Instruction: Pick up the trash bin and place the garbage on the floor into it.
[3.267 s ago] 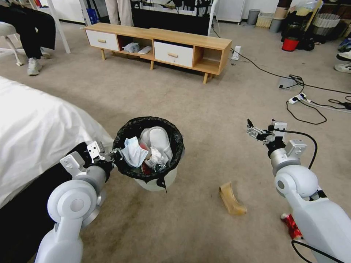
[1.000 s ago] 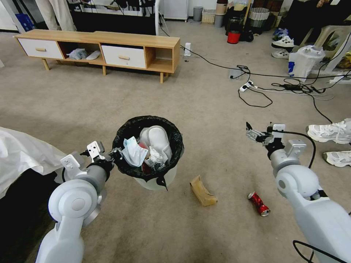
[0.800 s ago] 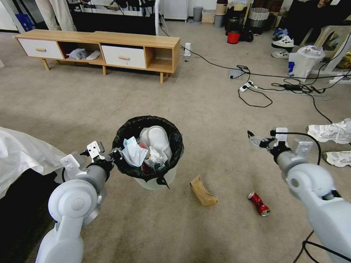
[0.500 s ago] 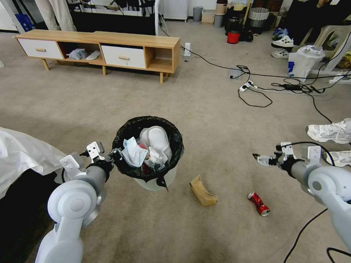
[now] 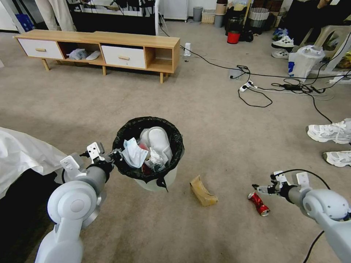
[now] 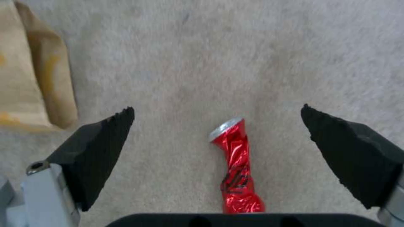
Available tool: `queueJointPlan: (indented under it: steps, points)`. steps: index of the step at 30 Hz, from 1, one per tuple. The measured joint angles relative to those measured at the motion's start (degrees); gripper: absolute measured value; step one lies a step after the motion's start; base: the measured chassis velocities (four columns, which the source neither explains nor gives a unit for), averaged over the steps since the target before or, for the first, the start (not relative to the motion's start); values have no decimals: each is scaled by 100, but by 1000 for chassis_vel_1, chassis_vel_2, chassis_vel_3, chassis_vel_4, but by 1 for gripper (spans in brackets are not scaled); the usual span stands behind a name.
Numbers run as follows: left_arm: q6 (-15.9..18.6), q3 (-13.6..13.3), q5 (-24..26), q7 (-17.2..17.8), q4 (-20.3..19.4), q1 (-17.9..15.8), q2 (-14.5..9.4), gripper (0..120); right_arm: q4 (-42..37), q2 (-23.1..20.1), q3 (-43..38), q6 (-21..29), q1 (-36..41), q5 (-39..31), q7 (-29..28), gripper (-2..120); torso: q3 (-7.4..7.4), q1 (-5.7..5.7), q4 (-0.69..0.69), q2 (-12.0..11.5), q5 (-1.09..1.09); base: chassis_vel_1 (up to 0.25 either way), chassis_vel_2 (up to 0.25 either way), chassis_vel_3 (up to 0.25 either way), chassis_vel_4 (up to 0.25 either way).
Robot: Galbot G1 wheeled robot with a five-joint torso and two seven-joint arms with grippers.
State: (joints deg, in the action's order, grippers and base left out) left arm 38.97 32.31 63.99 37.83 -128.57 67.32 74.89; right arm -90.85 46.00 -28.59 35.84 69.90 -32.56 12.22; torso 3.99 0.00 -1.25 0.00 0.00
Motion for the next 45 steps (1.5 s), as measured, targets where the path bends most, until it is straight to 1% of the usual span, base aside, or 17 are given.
queueJointPlan:
  steps: [1, 3, 4, 6, 7, 9, 20, 24, 27, 40, 45]
  points:
    - [0, 0, 0, 0, 0, 0, 0, 4, 0, 0, 0, 0, 0, 0, 0, 100, 0, 0, 0, 0, 0, 0, 0, 0, 0]
    - [0, 1, -6, -4, 1, 17, 4, 4, 373, 145, 144, -245, -155, 220, 124, 100, 0, 0, 0, 0, 1, 0, 0, 0, 0]
    - [0, 1, -6, -4, 1, 17, 4, 4, 373, 145, 144, -245, -155, 220, 124, 100, 0, 0, 0, 0, 1, 0, 0, 0, 0]
    - [-1, 12, -11, -5, 0, 35, 0, 4, 673, 248, 231, -500, -280, 378, 283, 100, 1, 0, 1, 0, 0, 0, 0, 0, 0]
    - [-1, 12, -11, -5, 0, 35, 0, 4, 673, 248, 231, -500, -280, 378, 283, 100, 1, 0, 1, 0, 0, 0, 0, 0, 0]
    - [-1, 27, -13, -6, 0, 42, -14, 4, 883, 322, 332, -683, -376, 519, 410, 100, 1, 0, 0, 0, 0, 0, 0, 0, 0]
    - [-5, 32, -28, -10, 40, 34, 1, 4, 1383, 564, 777, -983, -775, 646, 433, 100, 1, 0, 0, 0, 0, 0, 0, 0, 0]
    - [-8, 48, -35, -13, 54, 35, -4, 4, 1651, 646, 903, -1108, -928, 696, 419, 100, 0, 0, 1, 0, -1, 0, 0, 0, 0]
    - [-10, 48, -39, -13, 67, 24, 4, 4, 2017, 735, 1008, -1278, -1061, 835, 420, 100, 0, 0, 0, 0, 0, 0, 0, 0, 0]
    - [-15, 52, -50, -20, 101, 22, 1, 4, 2336, 768, 990, -1454, -1094, 894, 441, 100, 0, 0, 0, 0, 0, 0, 0, 0, 0]
    - [-19, 77, -49, -21, 97, 39, -37, 4, 2508, 763, 931, -1530, -1074, 967, 465, 100, 0, 0, 1, 0, 0, 0, 0, 0, 0]
